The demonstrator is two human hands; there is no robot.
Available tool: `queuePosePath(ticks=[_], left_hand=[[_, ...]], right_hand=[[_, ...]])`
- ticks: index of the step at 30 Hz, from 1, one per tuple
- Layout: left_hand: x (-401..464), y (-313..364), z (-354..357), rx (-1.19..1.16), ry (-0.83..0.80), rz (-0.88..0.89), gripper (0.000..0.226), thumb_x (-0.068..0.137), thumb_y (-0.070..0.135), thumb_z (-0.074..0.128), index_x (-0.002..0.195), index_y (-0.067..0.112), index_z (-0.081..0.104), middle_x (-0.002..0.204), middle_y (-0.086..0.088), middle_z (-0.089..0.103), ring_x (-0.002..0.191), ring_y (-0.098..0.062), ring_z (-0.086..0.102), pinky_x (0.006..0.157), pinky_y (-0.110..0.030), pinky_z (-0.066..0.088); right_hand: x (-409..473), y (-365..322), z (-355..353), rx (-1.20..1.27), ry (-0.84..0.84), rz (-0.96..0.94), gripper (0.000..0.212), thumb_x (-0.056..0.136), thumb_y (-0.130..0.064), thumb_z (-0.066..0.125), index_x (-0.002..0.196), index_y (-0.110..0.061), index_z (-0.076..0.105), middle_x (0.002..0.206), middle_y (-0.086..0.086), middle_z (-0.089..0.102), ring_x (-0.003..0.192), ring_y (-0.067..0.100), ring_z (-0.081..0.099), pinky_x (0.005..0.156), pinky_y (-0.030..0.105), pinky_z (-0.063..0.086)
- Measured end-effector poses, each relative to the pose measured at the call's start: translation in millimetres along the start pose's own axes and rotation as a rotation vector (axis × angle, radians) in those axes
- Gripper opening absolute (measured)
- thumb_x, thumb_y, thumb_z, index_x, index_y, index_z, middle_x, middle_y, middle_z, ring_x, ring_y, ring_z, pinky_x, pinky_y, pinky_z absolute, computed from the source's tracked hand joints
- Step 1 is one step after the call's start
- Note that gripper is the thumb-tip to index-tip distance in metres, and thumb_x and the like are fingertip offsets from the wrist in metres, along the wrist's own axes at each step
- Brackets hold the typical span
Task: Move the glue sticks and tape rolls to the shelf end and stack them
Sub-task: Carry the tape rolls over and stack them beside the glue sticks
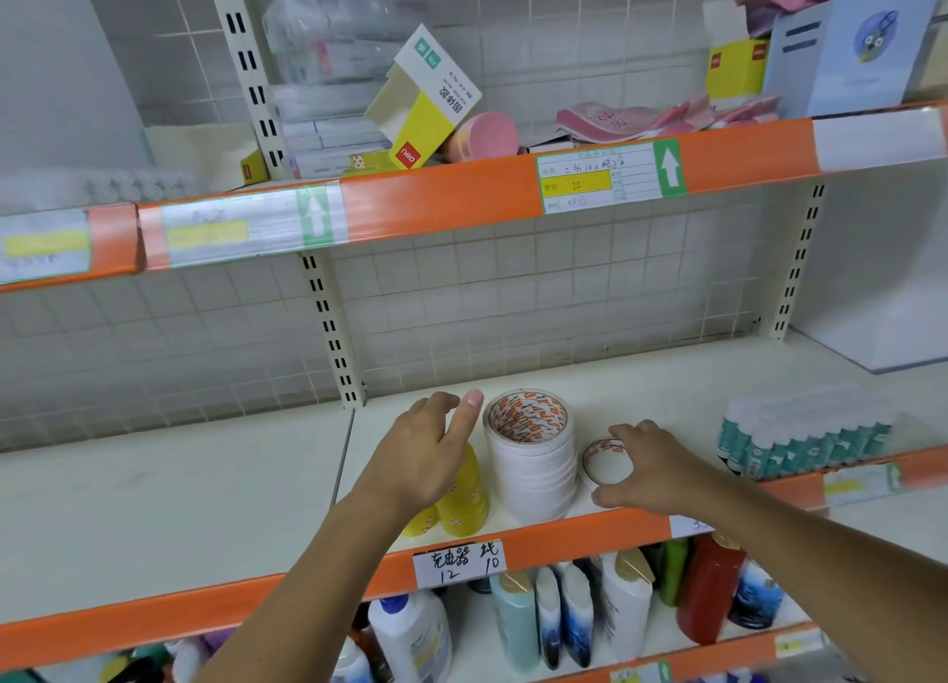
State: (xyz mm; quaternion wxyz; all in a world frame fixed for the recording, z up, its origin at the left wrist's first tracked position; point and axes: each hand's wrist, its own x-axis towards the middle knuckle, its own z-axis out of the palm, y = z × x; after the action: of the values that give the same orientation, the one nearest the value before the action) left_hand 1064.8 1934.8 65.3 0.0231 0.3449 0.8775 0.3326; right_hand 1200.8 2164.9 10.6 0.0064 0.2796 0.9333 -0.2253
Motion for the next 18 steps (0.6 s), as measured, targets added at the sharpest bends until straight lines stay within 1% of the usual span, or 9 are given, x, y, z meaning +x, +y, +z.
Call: queuePosePath(ticks=[4, 10, 15, 18], left_hand=[[-2.9, -1.0, -1.8, 0.005, 0.002, -0.011, 0.063, 0.098, 0.062, 0.025, 0.135, 0.019, 0.052, 0.139, -0.001, 0.054, 0.126, -0.015, 0.049, 0.094, -0.025, 0.034], [-5.5, -4.1, -1.8, 0.011, 0.008, -0.032, 0.062, 0.098, 0.062, 0.025, 0.132, 0.020, 0.054, 0.136, -0.001, 0.056, 0.121, -0.015, 0.050, 0.090, -0.025, 0.034], [-4.9, -3.9, -2.2, 0.015, 0.013, -0.025, 0.062, 0.098, 0.062, 0.024, 0.134, 0.021, 0.053, 0.137, -0.001, 0.055, 0.121, -0.014, 0.050, 0.091, -0.024, 0.033], [-5.5, -4.6, -2.3, 0.009, 0.017, -0.025, 0.063, 0.098, 0.062, 0.024, 0.134, 0.020, 0.053, 0.137, -0.001, 0.055, 0.121, -0.015, 0.050, 0.093, -0.026, 0.036]], right_hand=[[1.5, 3.4, 3.3, 0.019, -0.006, 0.009, 0.100, 0.076, -0.049, 0.076, 0.155, -0.016, 0.024, 0.146, 0.006, 0.034, 0.138, 0.024, 0.033, 0.106, 0.034, 0.038], [4.6, 5.9, 6.5, 0.043, 0.017, 0.003, 0.098, 0.075, -0.049, 0.077, 0.153, -0.018, 0.027, 0.143, 0.005, 0.036, 0.136, 0.023, 0.035, 0.105, 0.033, 0.038], [6.4, 7.4, 8.3, 0.053, 0.025, 0.001, 0.098, 0.074, -0.050, 0.076, 0.153, -0.019, 0.028, 0.144, 0.005, 0.036, 0.137, 0.023, 0.034, 0.106, 0.035, 0.038], [7.4, 8.8, 6.5, 0.066, 0.045, 0.002, 0.096, 0.075, -0.051, 0.076, 0.153, -0.019, 0.029, 0.145, 0.004, 0.036, 0.137, 0.022, 0.034, 0.107, 0.036, 0.038]])
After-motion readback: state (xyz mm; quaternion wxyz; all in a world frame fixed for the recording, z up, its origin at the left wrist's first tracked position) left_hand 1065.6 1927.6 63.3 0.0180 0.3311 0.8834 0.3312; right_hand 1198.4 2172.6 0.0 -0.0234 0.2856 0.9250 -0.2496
